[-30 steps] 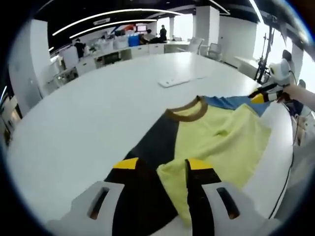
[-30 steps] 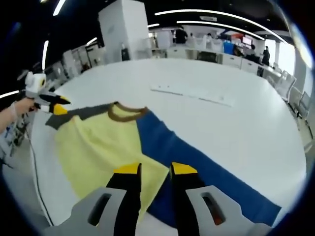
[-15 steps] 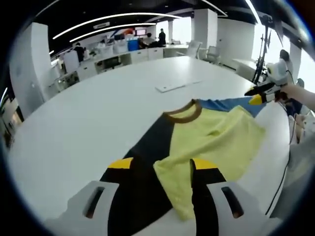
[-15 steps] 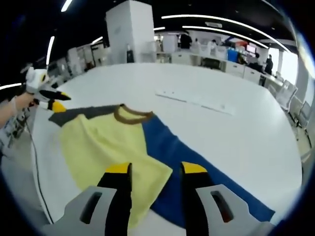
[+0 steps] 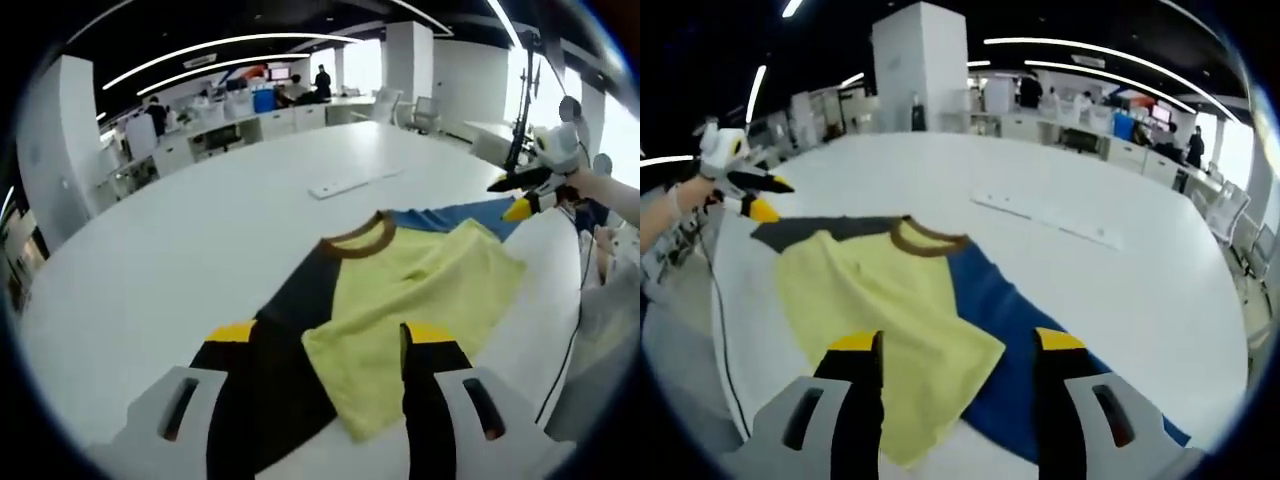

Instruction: Fold the garment on the visible template until the final outline fits inside the template.

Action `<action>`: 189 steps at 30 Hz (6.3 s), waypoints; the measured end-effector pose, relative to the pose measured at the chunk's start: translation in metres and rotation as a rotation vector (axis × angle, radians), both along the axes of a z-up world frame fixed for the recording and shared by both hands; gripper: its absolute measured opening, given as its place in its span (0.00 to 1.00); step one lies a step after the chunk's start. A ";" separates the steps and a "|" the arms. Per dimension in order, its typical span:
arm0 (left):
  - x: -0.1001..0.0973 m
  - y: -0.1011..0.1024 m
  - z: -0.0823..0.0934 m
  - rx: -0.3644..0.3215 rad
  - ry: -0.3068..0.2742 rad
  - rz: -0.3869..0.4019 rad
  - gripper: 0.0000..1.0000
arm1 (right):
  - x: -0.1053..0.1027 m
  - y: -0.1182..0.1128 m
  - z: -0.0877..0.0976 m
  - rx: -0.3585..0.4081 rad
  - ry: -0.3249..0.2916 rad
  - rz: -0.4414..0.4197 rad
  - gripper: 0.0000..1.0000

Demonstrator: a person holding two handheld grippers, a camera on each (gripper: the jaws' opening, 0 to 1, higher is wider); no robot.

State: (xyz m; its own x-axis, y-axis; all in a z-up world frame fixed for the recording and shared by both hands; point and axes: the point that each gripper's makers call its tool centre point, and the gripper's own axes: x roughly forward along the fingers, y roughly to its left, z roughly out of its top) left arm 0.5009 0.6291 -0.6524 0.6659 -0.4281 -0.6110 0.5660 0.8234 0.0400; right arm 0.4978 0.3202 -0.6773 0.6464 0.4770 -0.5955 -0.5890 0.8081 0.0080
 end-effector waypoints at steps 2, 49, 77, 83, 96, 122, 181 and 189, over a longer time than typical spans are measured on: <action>-0.002 -0.001 0.003 0.000 -0.001 -0.007 0.55 | -0.001 0.001 0.002 -0.001 -0.004 0.001 0.63; -0.063 -0.029 0.044 -0.021 -0.044 -0.116 0.97 | -0.057 0.021 0.044 -0.018 -0.084 0.117 1.00; -0.095 -0.033 0.050 -0.072 -0.037 -0.122 1.00 | -0.088 0.023 0.058 0.010 -0.101 0.117 1.00; -0.096 -0.029 0.050 -0.077 -0.035 -0.104 1.00 | -0.094 0.024 0.058 -0.014 -0.104 0.127 1.00; -0.103 -0.028 0.043 -0.087 -0.021 -0.091 1.00 | -0.100 0.024 0.052 -0.006 -0.083 0.123 1.00; -0.097 -0.012 0.007 -0.086 0.060 -0.057 0.93 | -0.098 0.012 0.020 -0.012 -0.014 0.086 1.00; -0.074 0.011 -0.071 -0.118 0.261 0.056 0.44 | -0.093 -0.002 -0.047 -0.017 0.162 0.061 0.61; -0.072 0.011 -0.077 -0.127 0.278 0.067 0.40 | -0.094 -0.001 -0.054 -0.016 0.184 0.064 0.57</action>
State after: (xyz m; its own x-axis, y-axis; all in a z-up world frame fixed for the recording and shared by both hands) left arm 0.4290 0.6399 -0.7299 0.5097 -0.4733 -0.7185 0.4852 0.8478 -0.2142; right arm 0.4039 0.3192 -0.7316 0.4945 0.5034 -0.7086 -0.6289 0.7700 0.1081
